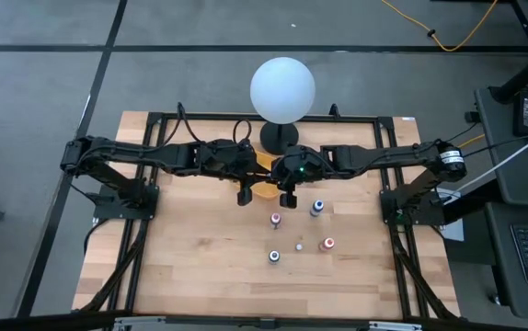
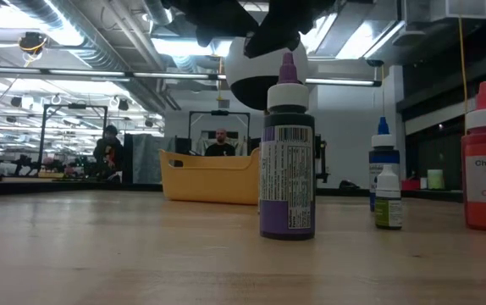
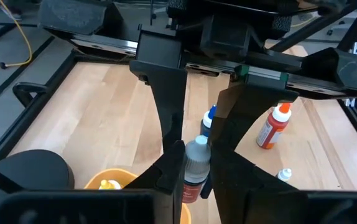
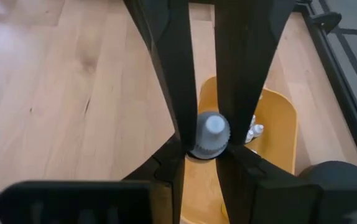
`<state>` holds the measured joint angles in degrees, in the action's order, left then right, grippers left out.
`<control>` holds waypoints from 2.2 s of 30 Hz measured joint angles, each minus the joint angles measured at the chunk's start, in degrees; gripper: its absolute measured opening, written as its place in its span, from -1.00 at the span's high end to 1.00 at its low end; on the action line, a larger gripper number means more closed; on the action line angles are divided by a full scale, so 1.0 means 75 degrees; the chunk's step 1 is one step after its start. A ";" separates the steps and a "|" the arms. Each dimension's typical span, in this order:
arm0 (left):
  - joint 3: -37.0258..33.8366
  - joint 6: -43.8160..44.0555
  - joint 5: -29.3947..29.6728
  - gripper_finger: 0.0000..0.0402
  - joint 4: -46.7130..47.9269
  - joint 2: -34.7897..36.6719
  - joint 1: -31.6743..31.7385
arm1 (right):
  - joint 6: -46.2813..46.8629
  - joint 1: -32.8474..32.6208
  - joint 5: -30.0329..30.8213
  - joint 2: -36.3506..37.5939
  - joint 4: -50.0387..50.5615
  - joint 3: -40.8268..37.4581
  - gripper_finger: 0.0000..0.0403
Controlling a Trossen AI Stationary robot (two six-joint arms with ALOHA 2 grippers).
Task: Pick & Place food coloring
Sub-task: Put the small red food coloring bottle into the yellow bin
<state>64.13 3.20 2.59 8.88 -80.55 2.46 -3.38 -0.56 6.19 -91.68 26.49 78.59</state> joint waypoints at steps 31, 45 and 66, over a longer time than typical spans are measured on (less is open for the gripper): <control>0.0390 -0.0535 0.0636 0.71 0.1824 0.0070 0.0343 | 0.0208 -0.0657 0.1416 0.1444 0.1594 -0.0093 0.09; -0.2800 -0.0459 0.0609 0.71 -0.2731 0.0131 0.0314 | 0.0835 -0.1116 0.2248 0.4846 -0.1526 -0.3816 0.18; -0.3939 0.0390 0.1990 0.71 -0.5674 -0.1126 0.0344 | -0.0599 -0.0823 0.2300 0.5761 -0.1619 -0.4246 0.18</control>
<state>34.59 6.12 17.51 -33.67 -89.00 5.04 -7.88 -6.73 23.44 -48.47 14.35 46.74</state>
